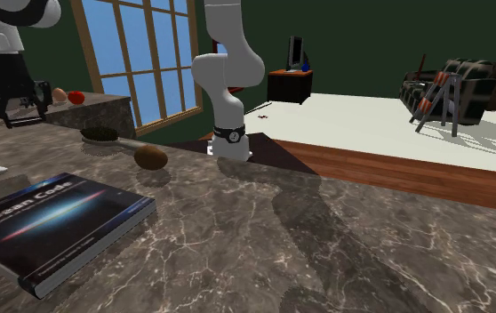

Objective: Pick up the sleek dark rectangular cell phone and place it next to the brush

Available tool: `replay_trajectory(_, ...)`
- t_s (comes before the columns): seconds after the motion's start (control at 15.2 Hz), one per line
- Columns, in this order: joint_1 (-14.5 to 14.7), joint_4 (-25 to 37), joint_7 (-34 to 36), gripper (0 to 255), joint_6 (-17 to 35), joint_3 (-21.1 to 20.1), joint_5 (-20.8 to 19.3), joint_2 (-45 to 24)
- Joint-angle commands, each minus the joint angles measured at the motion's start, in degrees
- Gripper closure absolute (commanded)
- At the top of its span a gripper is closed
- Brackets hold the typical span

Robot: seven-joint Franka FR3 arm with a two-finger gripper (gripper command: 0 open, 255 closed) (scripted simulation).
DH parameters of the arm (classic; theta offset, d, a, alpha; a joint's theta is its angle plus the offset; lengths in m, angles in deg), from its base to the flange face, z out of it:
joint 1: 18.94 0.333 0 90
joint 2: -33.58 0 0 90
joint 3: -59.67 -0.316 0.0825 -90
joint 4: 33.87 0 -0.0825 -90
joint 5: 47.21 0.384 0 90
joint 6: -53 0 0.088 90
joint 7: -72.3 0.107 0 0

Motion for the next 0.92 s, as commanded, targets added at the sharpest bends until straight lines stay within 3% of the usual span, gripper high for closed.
replay_trajectory(0.0, -0.84, -0.31, -1.41, 255, 1.09, -0.33, 1.45, -1.36)
replay_trajectory(0.86, -4.61, -3.54, -6.83, 255, 8.89, -4.49, 9.59, -8.74)
